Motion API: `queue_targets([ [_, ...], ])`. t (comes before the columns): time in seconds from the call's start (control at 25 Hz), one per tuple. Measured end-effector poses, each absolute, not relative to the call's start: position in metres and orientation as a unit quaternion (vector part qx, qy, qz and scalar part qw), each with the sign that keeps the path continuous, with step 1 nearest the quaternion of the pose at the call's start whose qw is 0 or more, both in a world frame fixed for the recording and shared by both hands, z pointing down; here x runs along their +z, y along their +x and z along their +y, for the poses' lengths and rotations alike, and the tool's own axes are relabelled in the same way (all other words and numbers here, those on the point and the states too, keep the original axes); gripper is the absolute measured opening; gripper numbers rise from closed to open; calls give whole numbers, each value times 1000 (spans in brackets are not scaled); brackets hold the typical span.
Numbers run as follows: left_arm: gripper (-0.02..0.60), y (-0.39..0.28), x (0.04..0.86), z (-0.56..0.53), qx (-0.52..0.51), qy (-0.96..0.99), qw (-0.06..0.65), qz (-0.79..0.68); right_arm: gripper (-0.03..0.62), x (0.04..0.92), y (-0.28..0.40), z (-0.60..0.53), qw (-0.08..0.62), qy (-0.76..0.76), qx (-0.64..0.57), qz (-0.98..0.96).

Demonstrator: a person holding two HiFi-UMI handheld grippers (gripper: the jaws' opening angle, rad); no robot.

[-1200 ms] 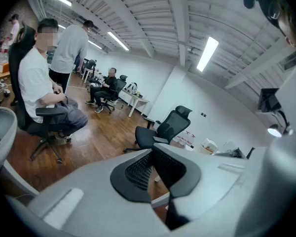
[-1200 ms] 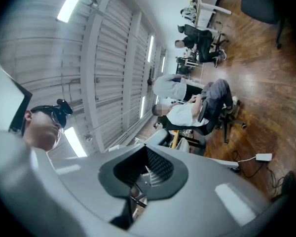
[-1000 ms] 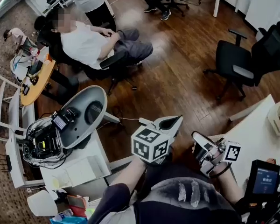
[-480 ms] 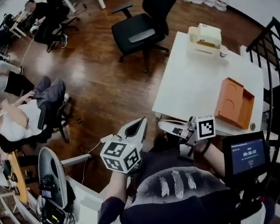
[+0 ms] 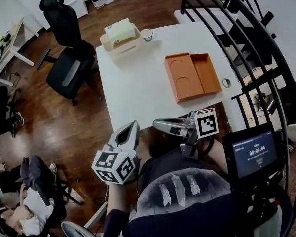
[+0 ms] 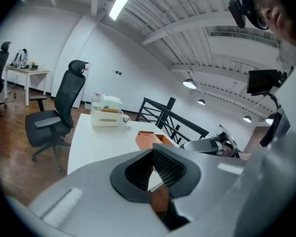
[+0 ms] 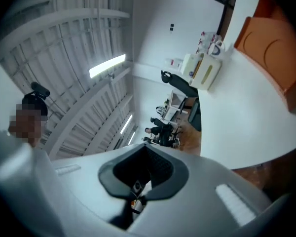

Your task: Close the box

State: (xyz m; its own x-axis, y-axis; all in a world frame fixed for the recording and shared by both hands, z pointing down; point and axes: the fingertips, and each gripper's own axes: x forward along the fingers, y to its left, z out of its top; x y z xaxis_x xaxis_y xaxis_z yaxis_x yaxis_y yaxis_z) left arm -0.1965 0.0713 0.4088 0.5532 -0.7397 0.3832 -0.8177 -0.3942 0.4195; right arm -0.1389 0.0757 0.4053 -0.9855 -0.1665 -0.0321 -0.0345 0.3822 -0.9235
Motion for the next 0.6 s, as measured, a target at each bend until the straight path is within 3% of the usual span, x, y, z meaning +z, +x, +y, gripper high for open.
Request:
queue_targets([
  [0.16,15,-132,406,42,94,838,277,-461,5,407,-70,46,89,-72,-553,825],
  [0.6,15,6,416,-25,103,791,277,-536,5,404,84,-21,48,-13,-563,825],
])
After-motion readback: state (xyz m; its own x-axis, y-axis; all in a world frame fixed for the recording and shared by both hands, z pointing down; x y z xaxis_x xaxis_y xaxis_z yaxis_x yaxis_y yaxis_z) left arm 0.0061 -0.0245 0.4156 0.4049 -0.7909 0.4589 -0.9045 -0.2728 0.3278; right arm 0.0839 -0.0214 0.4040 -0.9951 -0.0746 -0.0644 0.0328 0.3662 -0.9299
